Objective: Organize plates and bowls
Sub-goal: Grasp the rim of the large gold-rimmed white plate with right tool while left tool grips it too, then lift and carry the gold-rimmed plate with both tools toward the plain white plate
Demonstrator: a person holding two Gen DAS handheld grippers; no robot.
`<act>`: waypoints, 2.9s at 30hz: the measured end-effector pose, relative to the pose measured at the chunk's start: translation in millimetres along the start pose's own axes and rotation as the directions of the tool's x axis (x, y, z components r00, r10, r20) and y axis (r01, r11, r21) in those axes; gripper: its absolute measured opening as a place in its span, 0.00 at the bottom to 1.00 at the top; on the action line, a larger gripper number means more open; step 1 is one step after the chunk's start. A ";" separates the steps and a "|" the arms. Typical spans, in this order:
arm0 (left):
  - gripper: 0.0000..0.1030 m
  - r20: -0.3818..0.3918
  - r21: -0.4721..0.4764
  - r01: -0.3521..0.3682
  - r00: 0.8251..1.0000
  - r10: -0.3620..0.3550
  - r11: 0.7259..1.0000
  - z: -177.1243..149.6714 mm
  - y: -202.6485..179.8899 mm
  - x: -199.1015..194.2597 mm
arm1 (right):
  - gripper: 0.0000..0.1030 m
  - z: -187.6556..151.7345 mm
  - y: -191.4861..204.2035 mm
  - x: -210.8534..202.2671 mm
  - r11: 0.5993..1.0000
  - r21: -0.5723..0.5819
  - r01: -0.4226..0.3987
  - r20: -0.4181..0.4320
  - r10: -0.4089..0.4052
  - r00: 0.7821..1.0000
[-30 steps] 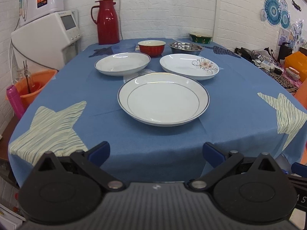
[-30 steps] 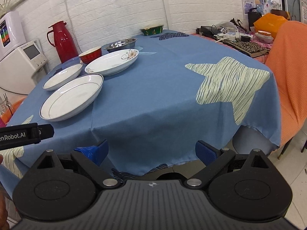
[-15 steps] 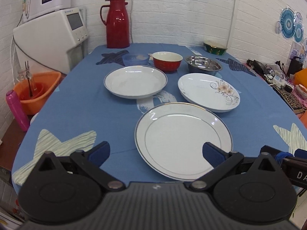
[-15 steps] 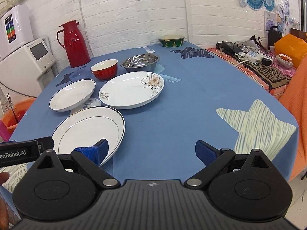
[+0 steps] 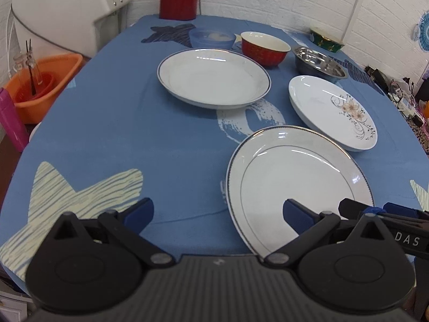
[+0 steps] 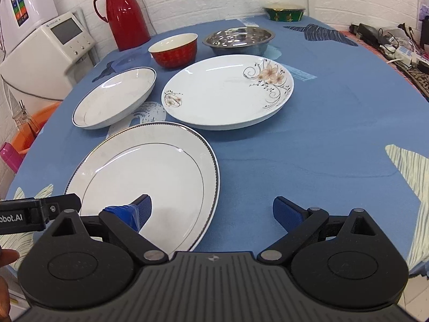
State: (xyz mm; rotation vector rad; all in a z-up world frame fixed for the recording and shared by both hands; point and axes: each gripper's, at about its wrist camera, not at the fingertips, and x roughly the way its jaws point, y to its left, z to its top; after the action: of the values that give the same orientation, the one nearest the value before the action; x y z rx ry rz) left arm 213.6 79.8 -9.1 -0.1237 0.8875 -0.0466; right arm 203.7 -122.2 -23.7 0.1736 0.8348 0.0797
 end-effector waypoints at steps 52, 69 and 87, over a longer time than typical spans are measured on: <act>0.38 -0.030 0.037 0.098 0.995 -0.097 0.994 8.1 0.9 17.6 | 0.64 -2.0 51.5 2.8 0.954 -0.261 -0.150 0.059 0.171 0.983; 0.38 0.070 -0.061 -0.091 0.993 0.095 0.994 25.6 100.6 8.3 | 0.67 15.0 145.4 44.7 0.895 -0.331 -0.301 0.024 0.326 0.945; 0.64 0.123 -0.073 -0.077 0.989 0.085 0.994 25.0 104.0 8.6 | 0.67 18.5 122.4 38.5 0.928 -0.250 -0.276 0.015 0.289 0.957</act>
State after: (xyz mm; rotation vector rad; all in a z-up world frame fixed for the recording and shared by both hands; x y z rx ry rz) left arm 237.3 184.4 -13.3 -0.1523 0.7669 0.0667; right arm 242.9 1.2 -17.0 0.0610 0.7369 0.4468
